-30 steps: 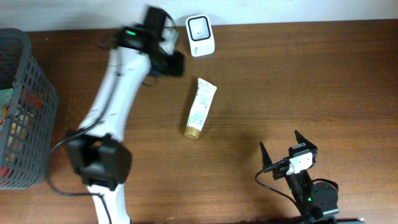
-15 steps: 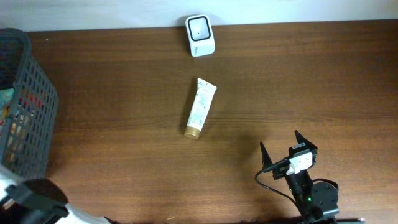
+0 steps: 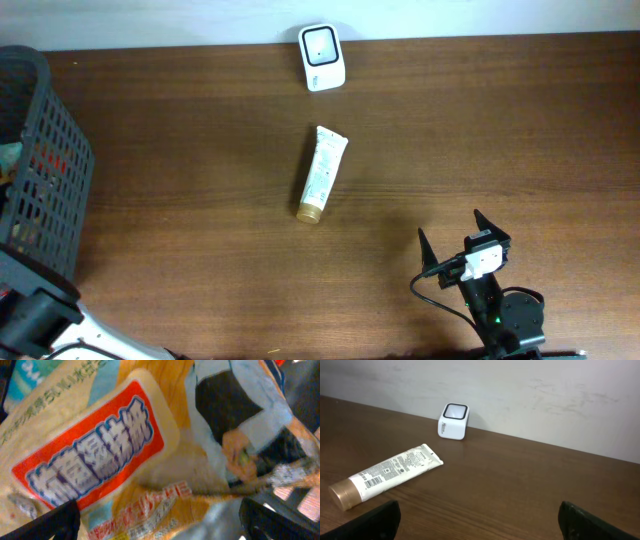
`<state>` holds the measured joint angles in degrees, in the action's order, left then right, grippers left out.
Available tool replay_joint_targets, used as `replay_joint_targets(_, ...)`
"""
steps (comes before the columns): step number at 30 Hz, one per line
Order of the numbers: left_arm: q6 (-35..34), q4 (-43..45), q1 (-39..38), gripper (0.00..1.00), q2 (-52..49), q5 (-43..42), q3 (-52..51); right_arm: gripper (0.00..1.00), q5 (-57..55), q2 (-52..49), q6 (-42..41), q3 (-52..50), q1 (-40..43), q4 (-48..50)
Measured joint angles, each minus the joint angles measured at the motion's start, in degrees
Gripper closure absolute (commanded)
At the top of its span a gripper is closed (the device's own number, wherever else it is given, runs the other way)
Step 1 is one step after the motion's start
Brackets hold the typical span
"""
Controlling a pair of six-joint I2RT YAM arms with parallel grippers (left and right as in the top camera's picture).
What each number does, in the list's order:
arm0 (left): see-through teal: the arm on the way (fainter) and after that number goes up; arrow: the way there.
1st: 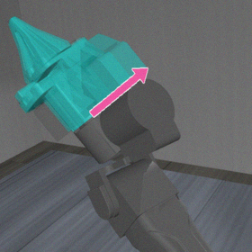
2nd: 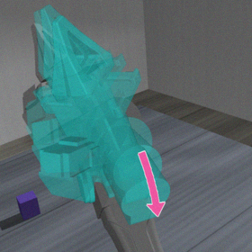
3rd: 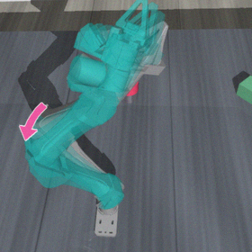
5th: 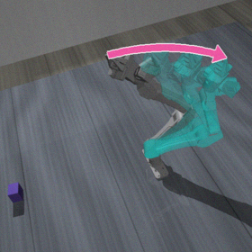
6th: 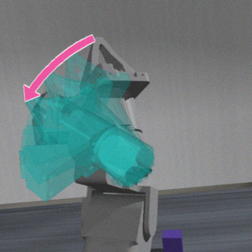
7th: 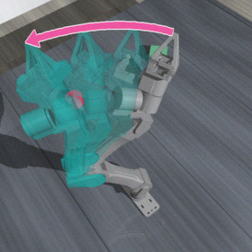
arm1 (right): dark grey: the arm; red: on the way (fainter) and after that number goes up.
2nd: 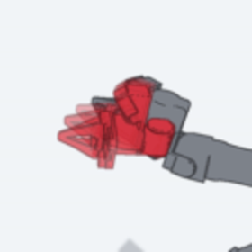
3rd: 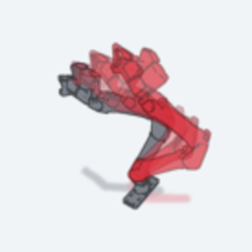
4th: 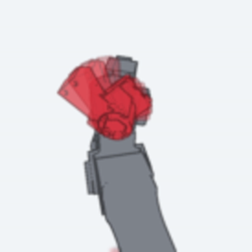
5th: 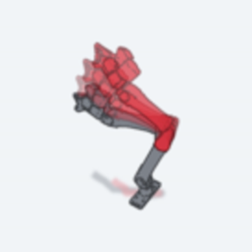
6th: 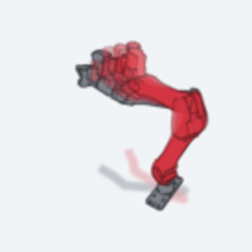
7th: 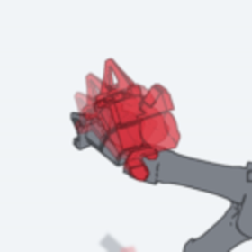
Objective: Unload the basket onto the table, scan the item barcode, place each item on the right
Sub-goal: 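Reach the left gripper into the basket and grasp a printed snack bag, then place the printed snack bag beside the white tube with the left gripper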
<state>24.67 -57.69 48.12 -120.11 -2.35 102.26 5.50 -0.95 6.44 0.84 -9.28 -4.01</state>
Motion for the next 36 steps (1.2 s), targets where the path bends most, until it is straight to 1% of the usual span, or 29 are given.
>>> replay_joint_targets(1, 0.83, 0.5, 0.0, 0.07, -0.46, -0.02, 0.0, 0.01, 0.02, 0.0, -0.02, 0.0, 0.0, 0.0)
replay_joint_targets(3, 2.29, 1.66, 0.02, 0.12, -0.98, 0.11, 0.0, 0.01, 0.0, 0.0, -0.02, 0.0, -0.02, 0.0)
replay_joint_targets(4, 2.84, 2.71, 0.02, 0.2, -1.09, 0.22, 0.0, 0.01, 0.0, 0.0, 0.0, 0.0, 0.0, 0.0)
replay_joint_targets(6, 3.72, 4.57, 0.0, 0.29, -1.29, 0.59, 0.0, 0.01, 0.02, 0.0, -0.02, 0.0, 0.0, 0.0)
replay_joint_targets(8, 4.2, 6.27, 0.0, 0.57, -1.31, 0.85, 0.0, 0.01, 0.0, 0.0, 0.02, 0.0, -0.02, 0.0)
replay_joint_targets(9, 4.42, 6.71, 0.0, 0.77, -1.31, 0.85, 0.0, 0.01, 0.02, 0.0, 0.0, 0.0, 0.0, 0.0)
replay_joint_targets(10, 4.61, 6.97, -0.04, 0.94, -1.31, 0.83, 0.0, 0.01, 0.0, 0.0, 0.0, 0.0, 0.0, 0.0)
replay_joint_targets(11, 4.66, 7.08, -0.04, 1.0, -1.31, 0.83, 0.0, 0.01, 0.02, 0.0, 0.02, 0.0, 0.0, 0.0)
replay_joint_targets(15, 4.9, 7.34, -0.04, 1.0, -1.31, 1.03, 0.07, 0.01, 0.02, 0.0, -0.02, 0.0, -0.02, 0.0)
replay_joint_targets(20, 2.03, 5.11, -0.04, 1.0, 0.0, 1.07, 2.29, 0.01, 0.0, 0.0, 0.0, 0.0, 0.0, 0.0)
replay_joint_targets(22, -0.66, 5.27, -0.04, 1.0, 4.2, 1.03, 3.78, 0.01, 0.02, 0.0, 0.0, 0.0, -0.02, 0.0)
replay_joint_targets(24, -4.46, 6.32, -0.04, 1.0, 10.4, 0.35, 5.42, 0.01, 0.02, 0.0, 0.0, 0.0, -0.02, 0.0)
replay_joint_targets(27, -8.68, 8.87, -0.09, 1.0, 21.16, -1.55, 7.13, 0.01, 0.0, 0.0, -0.04, 0.0, 0.0, -0.02)
replay_joint_targets(28, -9.57, 9.33, -0.09, 1.0, 23.19, -2.23, 7.26, 0.01, 0.02, 0.0, -0.02, 0.0, 0.0, 0.0)
replay_joint_targets(31, -13.49, 10.69, -0.42, 1.0, 28.74, -8.87, 7.26, 0.01, 0.02, 0.0, 0.0, 0.0, 0.0, 0.0)
replay_joint_targets(32, -14.16, 10.69, -1.16, 1.0, 29.86, -10.16, 7.26, 0.01, 0.02, 0.0, -0.02, 0.0, -0.02, 0.0)
replay_joint_targets(34, -15.02, 9.94, -5.05, 1.0, 33.11, -12.22, 7.26, 0.01, 0.02, 0.0, 0.0, 0.0, 0.0, 0.0)
replay_joint_targets(36, -15.52, 7.23, -12.85, 1.0, 37.57, -13.81, 7.26, 0.01, 0.0, 0.0, 0.02, 0.0, -0.02, 0.0)
